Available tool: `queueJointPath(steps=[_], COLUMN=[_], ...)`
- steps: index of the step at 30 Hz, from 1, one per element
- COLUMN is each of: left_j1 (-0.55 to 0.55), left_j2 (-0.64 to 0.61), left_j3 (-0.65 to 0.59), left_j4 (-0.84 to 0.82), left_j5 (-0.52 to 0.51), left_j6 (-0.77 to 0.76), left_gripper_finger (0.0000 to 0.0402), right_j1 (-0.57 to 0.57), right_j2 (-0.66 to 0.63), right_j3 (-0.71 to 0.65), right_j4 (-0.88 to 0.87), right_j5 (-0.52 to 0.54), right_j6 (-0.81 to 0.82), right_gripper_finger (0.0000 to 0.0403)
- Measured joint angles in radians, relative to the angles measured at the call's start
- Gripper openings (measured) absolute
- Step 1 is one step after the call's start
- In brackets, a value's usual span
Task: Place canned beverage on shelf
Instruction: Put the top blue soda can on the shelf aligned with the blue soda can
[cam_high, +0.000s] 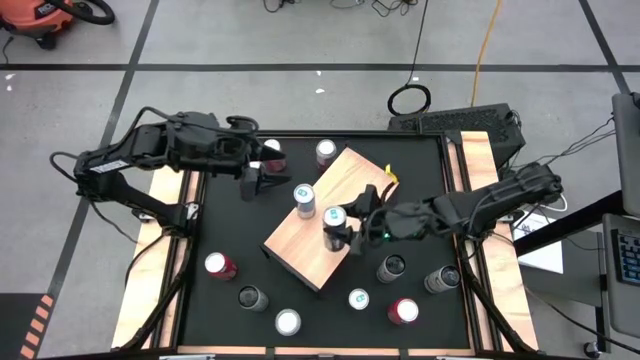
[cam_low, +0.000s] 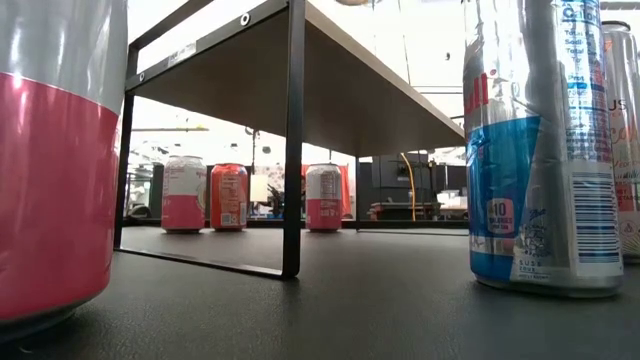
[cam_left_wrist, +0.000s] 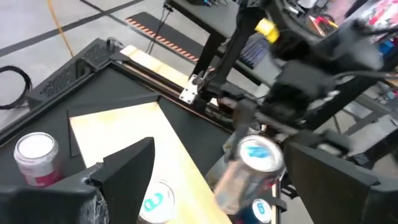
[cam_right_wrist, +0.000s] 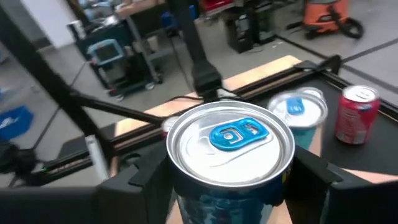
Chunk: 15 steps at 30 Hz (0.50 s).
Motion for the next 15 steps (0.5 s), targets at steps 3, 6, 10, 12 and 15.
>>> queueJointPath(steps=[3, 6, 10, 12, 15], left_j1=[-0.003, -0.002, -0.003, -0.002, -0.002], left_j2=[-0.012, -0.015, -0.013, -0.01, -0.008], left_j3=[0.0, 0.0, 0.0, 0.0, 0.0], left_j4=[-0.004, -0.011, -0.017, -0.015, -0.018], left_j5=[-0.004, -0.007, -0.007, -0.007, -0.007], left_j6=[0.019, 0.028, 0.03, 0.031, 0.027], left_gripper_finger=[0.0358, 0.0358, 0.0358, 0.0358, 0.0358], right_j1=[-0.002, -0.005, -0.011, -0.014, -0.015], right_j2=[0.0, 0.001, 0.021, 0.034, 0.061], right_j3=[-0.043, -0.057, -0.057, -0.057, -0.057], right_j4=[0.02, 0.024, 0.026, 0.026, 0.026], right_j5=[0.064, 0.126, 0.151, 0.151, 0.149], right_j6=[-0.001, -0.032, -0.079, -0.078, -0.044], right_gripper_finger=[0.0212, 0.0212, 0.0212, 0.0212, 0.0212])
